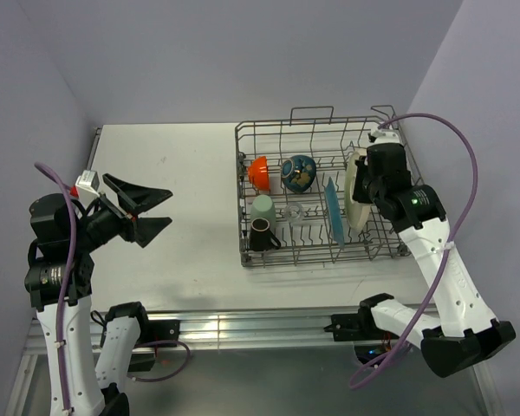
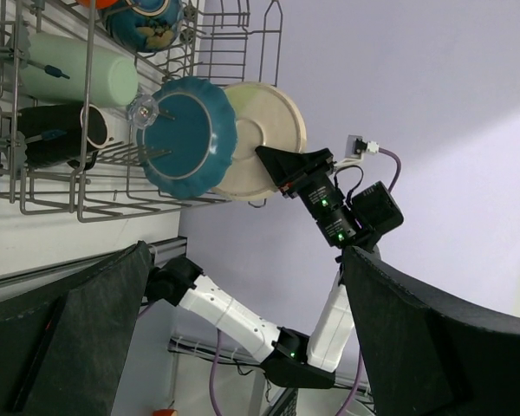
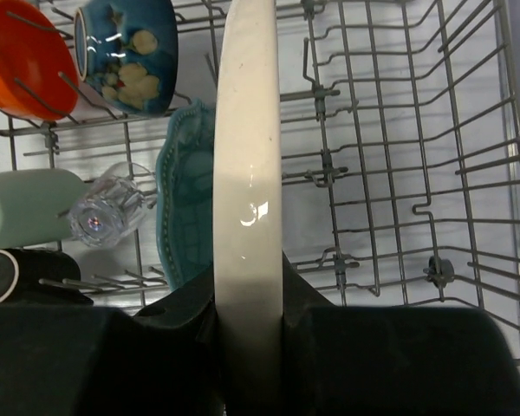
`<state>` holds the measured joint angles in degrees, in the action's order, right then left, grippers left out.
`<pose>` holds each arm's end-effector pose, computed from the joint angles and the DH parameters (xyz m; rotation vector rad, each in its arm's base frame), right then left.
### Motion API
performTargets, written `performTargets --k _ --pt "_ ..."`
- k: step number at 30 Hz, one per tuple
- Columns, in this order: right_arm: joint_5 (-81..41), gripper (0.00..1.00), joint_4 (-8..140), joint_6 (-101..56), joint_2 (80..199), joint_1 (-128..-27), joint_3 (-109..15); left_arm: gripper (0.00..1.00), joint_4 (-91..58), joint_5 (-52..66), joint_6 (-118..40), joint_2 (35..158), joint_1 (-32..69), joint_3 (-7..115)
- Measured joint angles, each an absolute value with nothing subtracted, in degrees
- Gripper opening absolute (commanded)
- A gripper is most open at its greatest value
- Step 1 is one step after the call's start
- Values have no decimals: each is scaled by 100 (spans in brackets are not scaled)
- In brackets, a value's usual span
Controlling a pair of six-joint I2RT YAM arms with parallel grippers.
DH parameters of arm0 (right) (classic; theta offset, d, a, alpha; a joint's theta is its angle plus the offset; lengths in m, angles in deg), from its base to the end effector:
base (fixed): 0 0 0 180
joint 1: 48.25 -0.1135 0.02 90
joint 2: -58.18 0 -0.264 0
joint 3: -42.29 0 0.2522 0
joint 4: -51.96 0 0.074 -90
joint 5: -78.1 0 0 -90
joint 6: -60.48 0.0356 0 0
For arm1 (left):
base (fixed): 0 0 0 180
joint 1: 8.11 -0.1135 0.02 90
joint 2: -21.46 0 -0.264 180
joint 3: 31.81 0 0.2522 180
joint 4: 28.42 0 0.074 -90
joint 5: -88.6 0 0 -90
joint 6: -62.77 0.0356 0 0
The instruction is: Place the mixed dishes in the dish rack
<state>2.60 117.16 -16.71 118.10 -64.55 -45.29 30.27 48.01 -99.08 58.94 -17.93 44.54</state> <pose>0.1916 0.0468 0.3929 0.0708 2.2006 0.0015 0.1014 -0.0099 0.3995 -0.8195 1.9377 -1.5140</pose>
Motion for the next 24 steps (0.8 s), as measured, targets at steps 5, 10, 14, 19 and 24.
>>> performTargets --k 5,10,14,19,24 --pt "201 0 11727 -1653 11666 -6367 -4274 99 3059 4833 -9871 5894 -1793 4450" --pt "218 0 11659 -1655 11380 -6347 -4046 99 3059 4836 -9862 5881 -1793 4336" --pt "218 0 11666 -1655 11222 -6306 -3950 99 3053 4836 -9882 5870 -1793 4227" --pt "218 0 11664 -1657 11222 -6293 -3948 99 3053 4838 -9895 5868 -1793 4170" --pt "293 0 11557 -1699 11225 -6282 -3808 99 3053 4838 -9899 5868 -1793 4170"
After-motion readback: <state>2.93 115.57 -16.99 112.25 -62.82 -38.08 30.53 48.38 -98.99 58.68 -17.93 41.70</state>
